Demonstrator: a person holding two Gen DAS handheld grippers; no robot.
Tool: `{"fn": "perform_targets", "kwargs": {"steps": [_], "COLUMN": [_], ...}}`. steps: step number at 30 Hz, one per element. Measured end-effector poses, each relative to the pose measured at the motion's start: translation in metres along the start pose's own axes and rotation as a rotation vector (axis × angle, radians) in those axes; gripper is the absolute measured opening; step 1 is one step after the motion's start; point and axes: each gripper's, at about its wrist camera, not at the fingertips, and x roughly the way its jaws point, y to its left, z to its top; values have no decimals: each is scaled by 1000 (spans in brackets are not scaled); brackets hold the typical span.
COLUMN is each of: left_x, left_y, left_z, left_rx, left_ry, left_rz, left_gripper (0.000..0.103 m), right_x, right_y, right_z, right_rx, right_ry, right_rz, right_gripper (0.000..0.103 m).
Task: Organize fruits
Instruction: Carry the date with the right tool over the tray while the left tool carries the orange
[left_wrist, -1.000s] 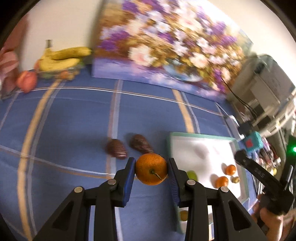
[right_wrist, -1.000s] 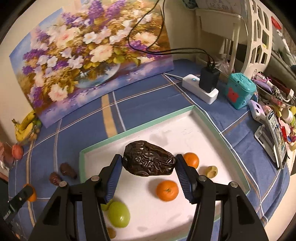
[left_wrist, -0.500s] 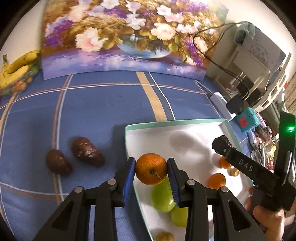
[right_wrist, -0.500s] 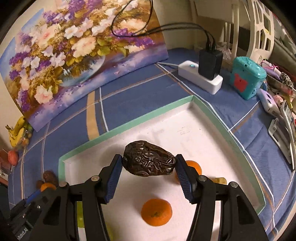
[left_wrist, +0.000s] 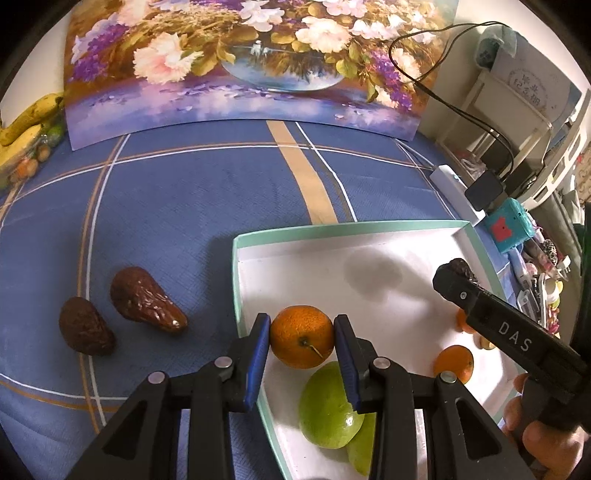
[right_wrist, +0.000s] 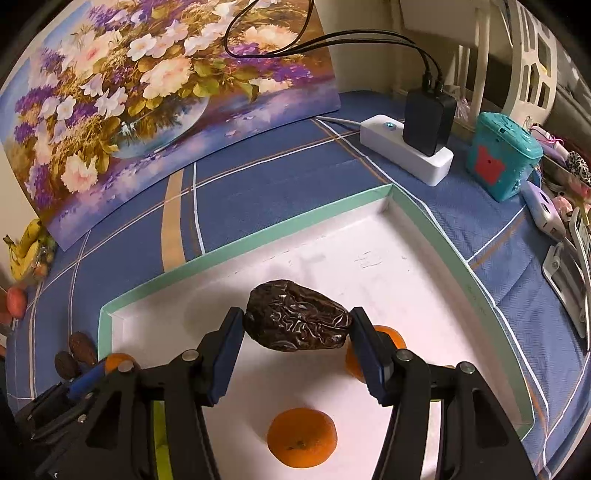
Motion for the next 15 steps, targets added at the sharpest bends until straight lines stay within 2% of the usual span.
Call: {"fn": "perform_targets", "kwargs": {"steps": [15], "left_x": [2], "left_y": [-3], "left_z": [0], "left_rx": [10], "left_ry": [5], "left_rz": [13], "left_gripper": [38], "right_x": [5], "right_y": [4], "right_z": [-1], "right_rx": [-29], "right_ry": [11], "right_rz": [-11], "right_gripper": [60]}}
